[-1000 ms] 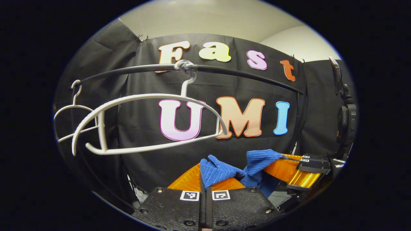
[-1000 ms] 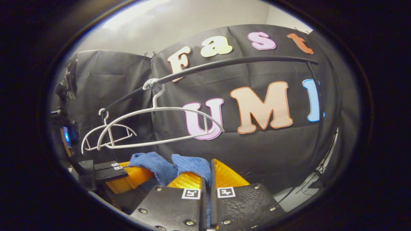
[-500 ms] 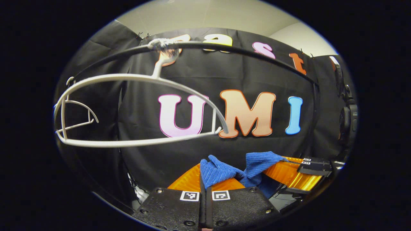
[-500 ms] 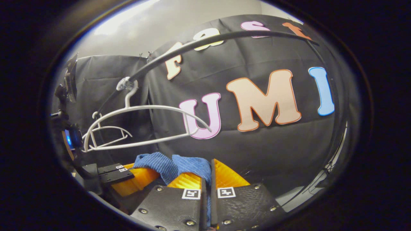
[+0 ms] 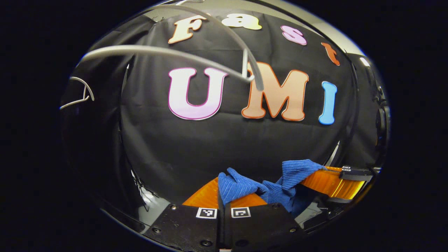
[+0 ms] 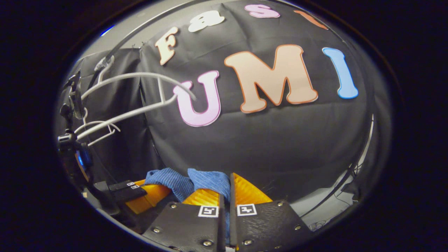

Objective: Grasp the clothes on the hanger with both hands and then place them into the laundry hamper below.

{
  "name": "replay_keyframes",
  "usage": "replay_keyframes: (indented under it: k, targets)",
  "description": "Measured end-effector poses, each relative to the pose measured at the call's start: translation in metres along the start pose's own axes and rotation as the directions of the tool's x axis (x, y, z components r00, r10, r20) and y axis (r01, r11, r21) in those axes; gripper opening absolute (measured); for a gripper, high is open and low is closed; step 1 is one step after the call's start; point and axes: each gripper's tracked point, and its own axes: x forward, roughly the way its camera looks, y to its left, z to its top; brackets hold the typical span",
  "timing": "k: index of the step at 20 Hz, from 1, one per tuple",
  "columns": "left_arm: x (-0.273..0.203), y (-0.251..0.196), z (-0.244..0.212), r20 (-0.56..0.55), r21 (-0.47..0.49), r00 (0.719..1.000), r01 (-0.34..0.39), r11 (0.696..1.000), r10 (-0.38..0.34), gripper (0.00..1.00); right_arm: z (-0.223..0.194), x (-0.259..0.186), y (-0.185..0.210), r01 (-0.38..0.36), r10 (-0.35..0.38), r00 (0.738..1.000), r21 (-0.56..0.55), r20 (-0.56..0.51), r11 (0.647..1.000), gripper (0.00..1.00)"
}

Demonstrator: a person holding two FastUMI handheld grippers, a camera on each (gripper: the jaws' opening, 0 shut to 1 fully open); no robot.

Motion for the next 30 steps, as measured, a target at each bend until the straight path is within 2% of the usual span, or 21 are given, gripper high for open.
replay_keyframes:
  k: [8, 16, 19, 21, 25, 28, 30]
  targets:
    - [0.037, 0.047, -0.108, -0.205, -0.034, 0.979, -0.020, 0.999, 0.012, 0.01, -0.090, 0.048, -0.011, 0.106, -0.100, 0.985, 0.035, -0.141, 0.994, 0.05]
    - [0.063, 0.066, -0.178, -0.307, -0.037, 0.952, -0.023, 0.999, 0.010, 0.01, -0.166, 0.079, -0.019, 0.162, -0.150, 0.958, 0.029, -0.243, 0.986, 0.05]
    - [0.072, 0.072, -0.216, -0.369, -0.013, 0.929, -0.032, 0.999, 0.025, 0.01, -0.203, 0.093, -0.034, 0.194, -0.182, 0.939, 0.013, -0.292, 0.981, 0.05]
    - [0.080, 0.077, -0.245, -0.407, 0.000, 0.913, -0.027, 1.000, 0.025, 0.01, -0.226, 0.102, -0.050, 0.233, -0.229, 0.918, -0.028, -0.323, 0.972, 0.05]
    - [0.087, 0.077, -0.293, -0.514, -0.036, 0.857, -0.042, 0.998, 0.018, 0.01, -0.268, 0.114, -0.066, 0.267, -0.262, 0.887, -0.040, -0.380, 0.963, 0.05]
    - [0.093, 0.072, -0.310, -0.564, 0.005, 0.825, -0.012, 1.000, 0.013, 0.02, -0.294, 0.118, -0.076, 0.292, -0.284, 0.859, -0.047, -0.426, 0.955, 0.05]
    - [0.095, 0.066, -0.315, -0.583, -0.018, 0.812, -0.012, 1.000, 0.000, 0.02, -0.305, 0.116, -0.080, 0.311, -0.297, 0.842, -0.045, -0.450, 0.949, 0.05]
